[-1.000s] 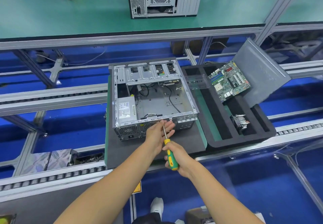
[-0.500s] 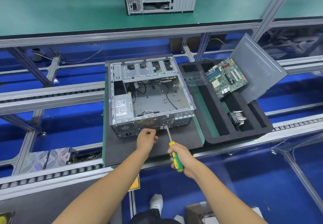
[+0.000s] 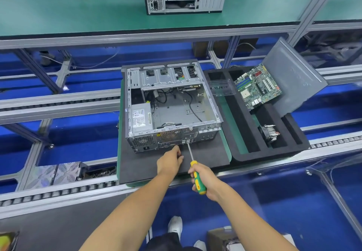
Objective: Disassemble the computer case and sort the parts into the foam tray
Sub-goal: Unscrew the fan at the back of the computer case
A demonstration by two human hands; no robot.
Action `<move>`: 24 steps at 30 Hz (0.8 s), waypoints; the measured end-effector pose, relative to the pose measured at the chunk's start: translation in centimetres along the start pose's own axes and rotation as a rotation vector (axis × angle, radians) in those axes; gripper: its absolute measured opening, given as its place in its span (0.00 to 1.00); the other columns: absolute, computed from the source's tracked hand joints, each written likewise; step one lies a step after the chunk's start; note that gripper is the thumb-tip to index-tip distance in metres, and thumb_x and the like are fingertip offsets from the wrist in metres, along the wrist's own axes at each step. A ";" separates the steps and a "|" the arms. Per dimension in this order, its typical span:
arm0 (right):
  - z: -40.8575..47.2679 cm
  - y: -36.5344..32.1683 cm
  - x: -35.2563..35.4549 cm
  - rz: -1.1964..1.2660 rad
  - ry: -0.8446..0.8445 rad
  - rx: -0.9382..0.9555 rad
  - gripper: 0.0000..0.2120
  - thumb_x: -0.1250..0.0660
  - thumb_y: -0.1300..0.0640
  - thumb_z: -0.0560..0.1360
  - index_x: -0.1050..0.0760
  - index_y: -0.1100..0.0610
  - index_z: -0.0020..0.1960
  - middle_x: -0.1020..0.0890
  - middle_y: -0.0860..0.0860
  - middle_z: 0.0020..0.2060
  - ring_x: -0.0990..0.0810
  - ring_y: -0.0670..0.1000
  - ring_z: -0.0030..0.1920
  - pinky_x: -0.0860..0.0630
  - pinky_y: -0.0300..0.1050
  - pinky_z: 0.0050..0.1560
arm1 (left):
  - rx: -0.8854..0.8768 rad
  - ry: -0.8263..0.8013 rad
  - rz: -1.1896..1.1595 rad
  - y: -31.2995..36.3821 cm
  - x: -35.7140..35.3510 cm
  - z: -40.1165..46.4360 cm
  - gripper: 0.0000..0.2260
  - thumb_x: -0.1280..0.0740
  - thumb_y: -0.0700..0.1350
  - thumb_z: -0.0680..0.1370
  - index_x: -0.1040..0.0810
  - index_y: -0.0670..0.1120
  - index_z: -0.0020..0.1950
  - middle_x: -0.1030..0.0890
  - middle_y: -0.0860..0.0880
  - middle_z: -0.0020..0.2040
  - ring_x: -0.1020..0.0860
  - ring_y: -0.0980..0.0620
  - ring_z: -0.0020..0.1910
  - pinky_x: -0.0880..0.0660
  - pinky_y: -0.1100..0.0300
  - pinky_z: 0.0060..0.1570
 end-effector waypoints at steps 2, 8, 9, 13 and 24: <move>0.1 -0.1 0.0 0.003 0.008 0.001 0.02 0.33 0.60 0.74 0.25 0.57 0.46 0.26 0.53 0.38 0.28 0.49 0.34 0.27 0.43 0.30 | 0.009 -0.011 -0.022 -0.1 -0.3 0.0 0.08 0.36 0.53 0.83 0.28 0.50 0.57 0.17 0.51 0.52 0.20 0.45 0.52 0.27 0.54 0.46; 0.3 -0.3 -0.1 -0.040 0.003 -0.003 0.01 0.33 0.60 0.74 0.25 0.57 0.44 0.24 0.52 0.34 0.27 0.48 0.31 0.28 0.42 0.30 | 0.095 -0.005 -0.326 -0.8 -0.8 0.0 0.10 0.32 0.53 0.82 0.25 0.47 0.56 0.19 0.51 0.45 0.21 0.47 0.48 0.26 0.54 0.46; 0.3 -0.4 -0.2 -0.048 -0.008 0.001 0.01 0.34 0.61 0.75 0.26 0.57 0.45 0.23 0.52 0.34 0.26 0.48 0.30 0.28 0.42 0.30 | 0.109 0.009 -0.467 -0.7 -0.8 0.0 0.10 0.32 0.52 0.82 0.24 0.46 0.56 0.19 0.47 0.45 0.20 0.46 0.47 0.24 0.52 0.48; 0.7 -1.2 -0.9 -0.093 -0.037 0.038 0.03 0.38 0.61 0.77 0.26 0.59 0.46 0.22 0.54 0.32 0.27 0.50 0.27 0.29 0.42 0.30 | 0.179 -0.022 -1.035 0.3 -0.1 0.3 0.14 0.37 0.51 0.85 0.22 0.40 0.59 0.16 0.41 0.49 0.18 0.46 0.47 0.19 0.51 0.50; 2.4 -1.9 -2.2 -0.241 -0.003 0.051 0.06 0.42 0.60 0.81 0.27 0.58 0.48 0.23 0.53 0.35 0.27 0.49 0.29 0.29 0.40 0.28 | 0.304 -0.124 -1.411 0.5 -0.6 1.1 0.14 0.30 0.39 0.81 0.22 0.39 0.66 0.13 0.44 0.49 0.15 0.50 0.44 0.18 0.58 0.42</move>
Point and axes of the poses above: each hand's wrist, its own z-axis towards the middle knuckle, its own x-axis out of the back of the hand, y = z × x, the point moved 2 cm from there along z, towards the middle knuckle
